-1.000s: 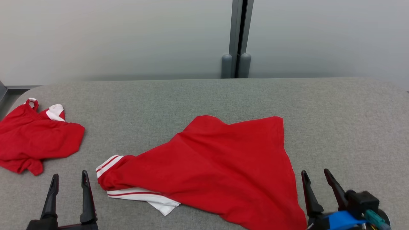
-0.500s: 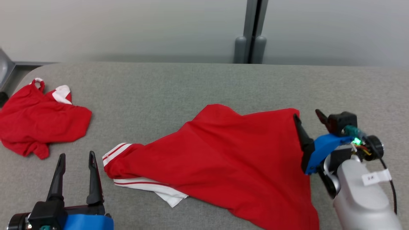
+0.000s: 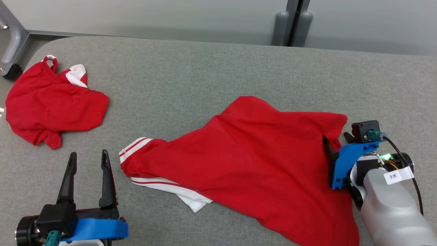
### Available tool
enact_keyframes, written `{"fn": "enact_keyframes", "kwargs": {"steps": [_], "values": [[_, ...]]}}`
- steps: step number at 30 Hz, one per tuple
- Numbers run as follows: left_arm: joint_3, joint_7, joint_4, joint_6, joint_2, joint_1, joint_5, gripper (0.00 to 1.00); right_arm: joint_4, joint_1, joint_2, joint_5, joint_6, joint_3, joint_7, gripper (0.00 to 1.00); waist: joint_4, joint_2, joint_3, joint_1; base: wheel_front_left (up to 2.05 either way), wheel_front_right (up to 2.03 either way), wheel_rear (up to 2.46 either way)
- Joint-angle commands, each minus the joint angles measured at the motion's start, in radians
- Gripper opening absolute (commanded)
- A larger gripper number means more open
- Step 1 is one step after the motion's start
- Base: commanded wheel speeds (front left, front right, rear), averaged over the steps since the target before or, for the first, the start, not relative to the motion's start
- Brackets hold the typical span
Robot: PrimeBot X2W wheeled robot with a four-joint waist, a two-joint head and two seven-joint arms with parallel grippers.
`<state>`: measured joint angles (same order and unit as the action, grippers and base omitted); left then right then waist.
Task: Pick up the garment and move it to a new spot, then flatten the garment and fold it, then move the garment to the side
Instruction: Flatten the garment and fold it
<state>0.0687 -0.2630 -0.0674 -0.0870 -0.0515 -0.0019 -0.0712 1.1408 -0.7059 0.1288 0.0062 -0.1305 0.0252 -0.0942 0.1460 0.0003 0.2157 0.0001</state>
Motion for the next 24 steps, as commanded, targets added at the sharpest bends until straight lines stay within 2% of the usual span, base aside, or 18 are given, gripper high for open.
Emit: {"fn": "enact_keyframes", "kwargs": {"steps": [1,2,4,8,17,20,21,22,23,24], "values": [[-0.001,-0.003,-0.005,0.010,0.002,-0.015,-0.008,1.00,0.032,-0.010,-0.013,0.014,-0.001,0.021,-0.009,0.40,-0.001,-0.0003,0.000,-0.0001,0.00,0.00,0.00],[0.003,-0.003,-0.007,0.010,0.002,-0.019,-0.010,1.00,0.039,-0.015,-0.016,0.023,-0.001,0.028,-0.019,0.00,-0.002,-0.0003,0.000,-0.0001,0.00,0.00,0.00],[0.006,-0.003,-0.008,0.012,0.002,-0.023,-0.012,1.00,0.049,-0.034,-0.010,0.036,0.000,0.041,-0.039,0.00,-0.004,-0.0003,-0.001,-0.0001,0.00,0.00,0.00],[0.007,-0.003,0.000,0.016,0.002,-0.026,-0.012,1.00,0.060,-0.085,0.053,0.064,0.000,0.051,-0.069,0.00,-0.002,-0.0003,-0.010,-0.0001,0.00,0.00,0.00],[0.007,-0.003,0.015,0.024,0.002,-0.020,-0.015,1.00,0.095,-0.210,0.289,0.081,0.000,-0.010,-0.086,0.00,0.012,-0.0003,-0.018,-0.0001,0.00,0.00,0.00],[0.001,-0.003,0.015,0.026,0.002,-0.025,-0.016,1.00,0.106,-0.234,0.314,0.071,0.000,-0.031,-0.091,0.00,0.012,-0.0003,-0.010,-0.0001,0.00,0.00,0.00],[0.001,-0.003,0.014,0.026,0.002,-0.027,-0.018,1.00,0.108,-0.239,0.313,0.067,0.000,-0.034,-0.094,0.15,0.011,-0.0003,-0.006,-0.0001,0.00,0.00,0.00],[0.002,-0.003,0.014,0.029,0.002,-0.028,-0.019,1.00,0.111,-0.242,0.310,0.062,0.000,-0.035,-0.097,0.80,0.008,-0.0003,-0.004,-0.0001,0.00,0.00,0.00],[0.001,-0.003,0.014,0.031,0.002,-0.029,-0.020,1.00,0.114,-0.245,0.308,0.062,0.000,-0.037,-0.102,1.00,0.004,-0.0003,-0.002,-0.0001,0.00,0.00,0.00],[0.002,-0.003,0.013,0.034,0.002,-0.028,-0.021,1.00,0.116,-0.247,0.299,0.066,0.000,-0.042,-0.106,1.00,0.000,-0.0003,-0.002,-0.0001,0.00,0.00,0.00]]}}
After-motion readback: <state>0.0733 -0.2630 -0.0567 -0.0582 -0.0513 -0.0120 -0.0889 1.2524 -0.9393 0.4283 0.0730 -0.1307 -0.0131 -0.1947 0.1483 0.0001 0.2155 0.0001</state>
